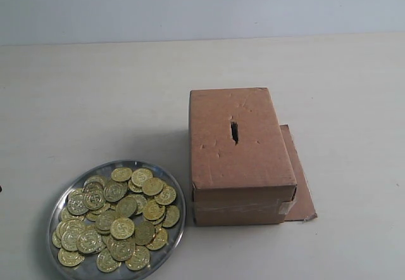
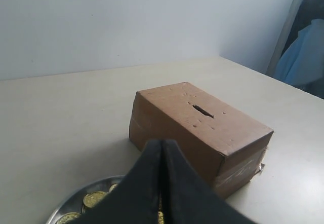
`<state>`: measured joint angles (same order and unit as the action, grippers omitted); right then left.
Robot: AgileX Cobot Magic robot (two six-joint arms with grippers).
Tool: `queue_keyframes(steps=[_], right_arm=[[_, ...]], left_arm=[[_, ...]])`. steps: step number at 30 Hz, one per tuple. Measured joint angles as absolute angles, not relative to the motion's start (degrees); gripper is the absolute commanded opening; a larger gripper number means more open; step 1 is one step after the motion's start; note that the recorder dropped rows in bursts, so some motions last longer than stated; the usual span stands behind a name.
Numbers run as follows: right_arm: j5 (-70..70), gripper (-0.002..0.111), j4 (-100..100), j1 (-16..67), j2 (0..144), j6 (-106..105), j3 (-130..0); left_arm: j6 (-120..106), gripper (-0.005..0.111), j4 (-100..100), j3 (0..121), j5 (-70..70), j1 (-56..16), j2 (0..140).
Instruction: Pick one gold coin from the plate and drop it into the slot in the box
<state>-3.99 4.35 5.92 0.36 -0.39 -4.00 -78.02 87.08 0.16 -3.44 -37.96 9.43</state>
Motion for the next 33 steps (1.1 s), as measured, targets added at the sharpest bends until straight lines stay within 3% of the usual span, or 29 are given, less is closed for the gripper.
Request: queue_keyframes(steps=[3,8,17,33], right_arm=[[-7.2,0.000,-14.9,5.9,0.4,-21.1,-3.8],[-10.6,0.000,-21.1,5.9,0.4,-29.6,-3.8],[-14.0,0.000,-1.7,5.9,0.4,-6.7,-3.6],[-15.8,0.000,2.1,5.9,0.4,1.4,-0.3]], left_arm=[[-78.0,0.001,87.1,0.2,-3.4,-38.0,9.4],[-78.0,0.001,87.1,0.2,-3.4,-38.0,9.4],[-78.0,0.001,87.1,0.2,-3.4,-38.0,9.4],[-77.9,0.001,87.1,0.2,-3.4,-38.0,9.4]])
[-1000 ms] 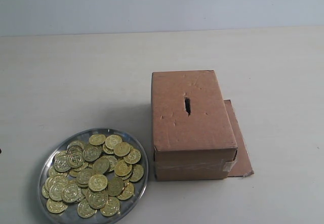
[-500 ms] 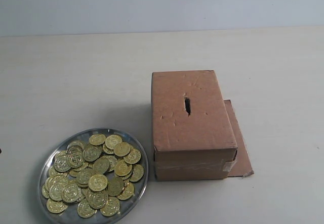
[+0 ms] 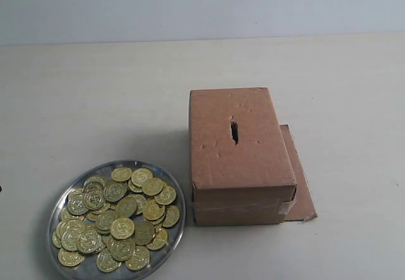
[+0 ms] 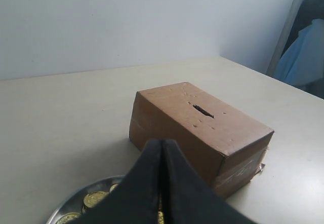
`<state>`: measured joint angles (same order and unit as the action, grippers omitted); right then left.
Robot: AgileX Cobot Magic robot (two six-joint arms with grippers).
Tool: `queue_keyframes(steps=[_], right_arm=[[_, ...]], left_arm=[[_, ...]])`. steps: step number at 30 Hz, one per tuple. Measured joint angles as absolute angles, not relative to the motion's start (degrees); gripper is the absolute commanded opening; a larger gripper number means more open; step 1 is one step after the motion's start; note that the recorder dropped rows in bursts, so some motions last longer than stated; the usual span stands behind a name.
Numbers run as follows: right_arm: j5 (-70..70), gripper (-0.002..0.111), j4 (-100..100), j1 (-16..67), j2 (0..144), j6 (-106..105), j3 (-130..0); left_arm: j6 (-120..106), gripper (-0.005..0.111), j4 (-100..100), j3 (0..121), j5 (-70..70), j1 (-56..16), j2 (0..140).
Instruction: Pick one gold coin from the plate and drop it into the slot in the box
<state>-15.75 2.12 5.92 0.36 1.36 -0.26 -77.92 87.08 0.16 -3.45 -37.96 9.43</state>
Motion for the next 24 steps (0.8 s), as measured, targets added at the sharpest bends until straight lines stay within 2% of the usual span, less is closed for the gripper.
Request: queue_keyframes(steps=[24], right_arm=[[-16.2,0.000,1.9,4.3,0.4,1.6,-0.3]], left_arm=[[-77.9,0.001,87.1,0.2,-3.4,-38.0,9.4]])
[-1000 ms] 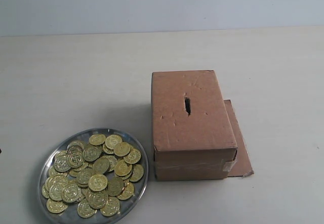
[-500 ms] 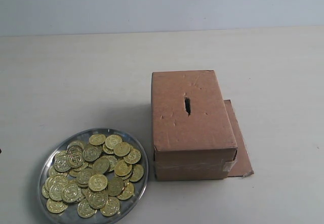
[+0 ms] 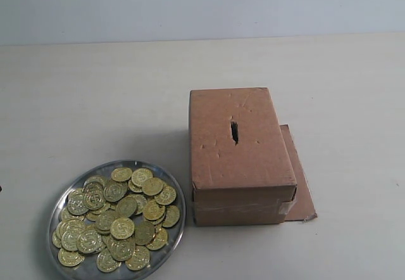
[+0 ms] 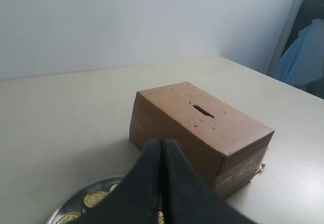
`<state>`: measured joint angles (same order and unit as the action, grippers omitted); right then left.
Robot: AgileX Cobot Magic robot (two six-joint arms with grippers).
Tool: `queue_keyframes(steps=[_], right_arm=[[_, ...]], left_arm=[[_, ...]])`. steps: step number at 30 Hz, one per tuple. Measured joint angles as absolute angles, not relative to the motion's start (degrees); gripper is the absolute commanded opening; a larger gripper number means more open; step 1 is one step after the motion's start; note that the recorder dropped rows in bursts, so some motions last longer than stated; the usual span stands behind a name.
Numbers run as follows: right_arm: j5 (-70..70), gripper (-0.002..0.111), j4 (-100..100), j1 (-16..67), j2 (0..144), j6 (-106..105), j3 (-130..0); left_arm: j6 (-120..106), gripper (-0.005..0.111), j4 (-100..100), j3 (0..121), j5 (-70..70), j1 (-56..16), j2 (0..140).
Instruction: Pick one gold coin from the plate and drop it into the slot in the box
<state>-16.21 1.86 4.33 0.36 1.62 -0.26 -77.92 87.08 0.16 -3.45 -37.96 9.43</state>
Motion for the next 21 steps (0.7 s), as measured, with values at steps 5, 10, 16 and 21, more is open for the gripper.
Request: queue_keyframes(steps=[5,10,16,21], right_arm=[[-16.2,0.000,1.9,4.3,0.4,1.7,-0.3],[-16.2,0.000,1.9,4.3,0.4,1.8,-0.3],[-16.2,0.000,1.9,4.3,0.4,1.8,-0.3],[-16.2,0.000,1.9,4.3,0.4,1.8,-0.3]], left_arm=[[-77.9,0.001,87.1,0.2,-3.4,-38.0,9.4],[-78.5,0.001,87.1,0.2,-3.4,-37.7,9.3],[-81.6,0.001,86.3,0.2,-3.2,-27.7,6.7],[-81.8,0.001,86.3,0.2,-2.7,-16.3,4.0]])
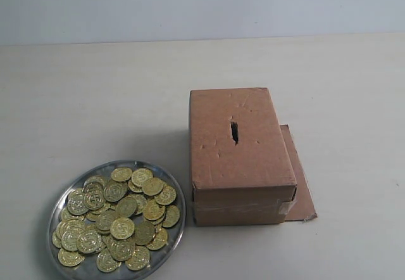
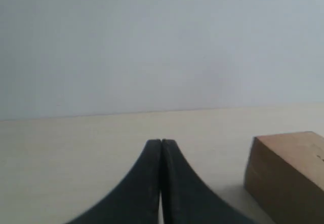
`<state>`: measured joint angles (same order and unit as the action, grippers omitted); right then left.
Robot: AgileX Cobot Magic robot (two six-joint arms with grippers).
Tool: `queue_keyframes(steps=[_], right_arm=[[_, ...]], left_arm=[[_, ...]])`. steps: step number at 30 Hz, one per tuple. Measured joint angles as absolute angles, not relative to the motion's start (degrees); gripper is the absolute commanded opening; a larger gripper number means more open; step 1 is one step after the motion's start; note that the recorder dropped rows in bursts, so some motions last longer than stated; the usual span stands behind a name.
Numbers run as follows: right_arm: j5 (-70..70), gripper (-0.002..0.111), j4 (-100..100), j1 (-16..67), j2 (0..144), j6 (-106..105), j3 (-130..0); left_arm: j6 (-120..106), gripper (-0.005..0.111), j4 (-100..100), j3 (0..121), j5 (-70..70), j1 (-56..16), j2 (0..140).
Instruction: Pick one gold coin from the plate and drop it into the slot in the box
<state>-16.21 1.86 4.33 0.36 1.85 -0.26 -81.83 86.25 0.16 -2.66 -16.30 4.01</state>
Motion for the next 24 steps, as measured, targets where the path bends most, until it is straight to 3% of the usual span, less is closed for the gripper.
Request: queue_keyframes(steps=[9,24], right_arm=[[-16.2,0.000,1.9,4.3,0.4,1.8,-0.3],[-16.2,0.000,1.9,4.3,0.4,1.8,-0.3]], left_arm=[[-82.0,0.001,86.3,0.2,-2.4,-5.9,0.4],[-82.0,0.001,86.1,0.3,-1.8,-5.1,0.4]])
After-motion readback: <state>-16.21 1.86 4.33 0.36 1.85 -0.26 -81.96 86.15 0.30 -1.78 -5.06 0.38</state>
